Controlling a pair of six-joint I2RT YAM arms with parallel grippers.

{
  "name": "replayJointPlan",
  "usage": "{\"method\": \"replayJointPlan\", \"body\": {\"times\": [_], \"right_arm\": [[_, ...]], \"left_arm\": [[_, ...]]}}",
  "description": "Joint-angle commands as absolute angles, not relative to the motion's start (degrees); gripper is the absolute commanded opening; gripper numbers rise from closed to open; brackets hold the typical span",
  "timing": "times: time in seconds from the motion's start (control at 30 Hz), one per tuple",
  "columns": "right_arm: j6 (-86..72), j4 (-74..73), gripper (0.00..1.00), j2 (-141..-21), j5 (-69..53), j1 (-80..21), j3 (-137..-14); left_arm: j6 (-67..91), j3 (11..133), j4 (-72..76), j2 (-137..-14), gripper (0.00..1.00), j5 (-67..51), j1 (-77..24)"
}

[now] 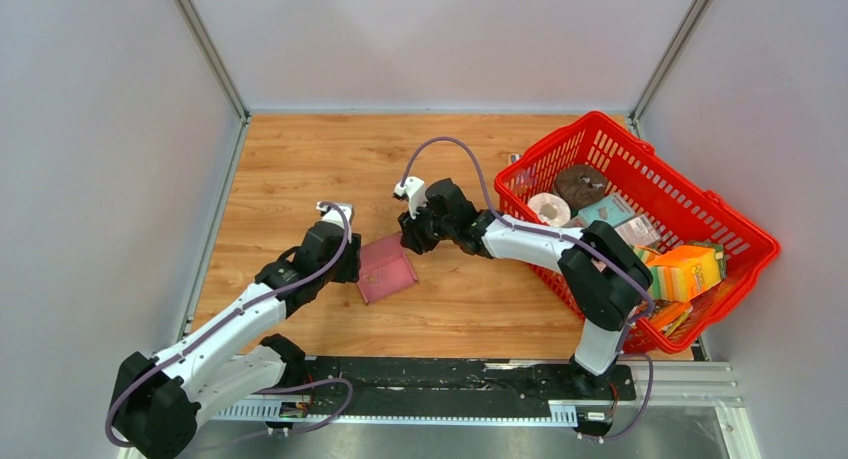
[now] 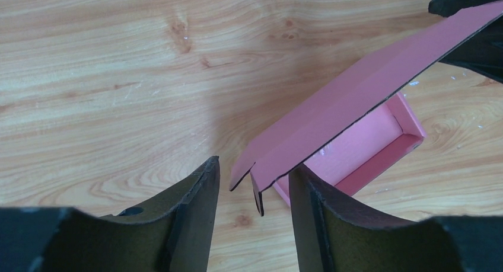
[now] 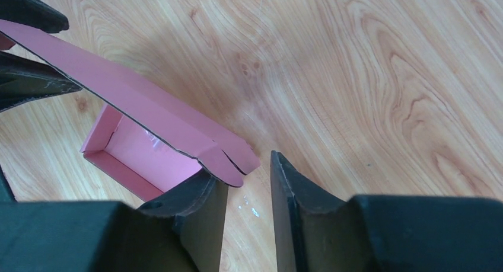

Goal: Fold the paper box

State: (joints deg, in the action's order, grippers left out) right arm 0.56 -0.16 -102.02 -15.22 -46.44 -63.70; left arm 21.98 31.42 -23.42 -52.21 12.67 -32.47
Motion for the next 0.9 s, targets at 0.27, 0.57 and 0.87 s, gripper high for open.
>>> {"method": "replayJointPlan", "body": {"times": [0.27, 0.57, 0.87], "right_arm": [[3.4, 0.4, 0.33, -102.9, -18.7, -46.5, -67.3], [2.9, 0.2, 0.14, -102.7, -18.6, -46.9, -67.2], [-7.0, 5.1, 0.0, -98.0, -5.3, -50.0, -62.7]], "left_arm": [[22.3, 32.5, -23.4, -50.7, 0.48, 10.6, -32.3], [22.1, 33.9, -23.0, -52.8, 0.25, 10.0, -32.3], [27.0, 38.7, -23.2, -59.0, 0.01, 15.4, -32.4]]}}
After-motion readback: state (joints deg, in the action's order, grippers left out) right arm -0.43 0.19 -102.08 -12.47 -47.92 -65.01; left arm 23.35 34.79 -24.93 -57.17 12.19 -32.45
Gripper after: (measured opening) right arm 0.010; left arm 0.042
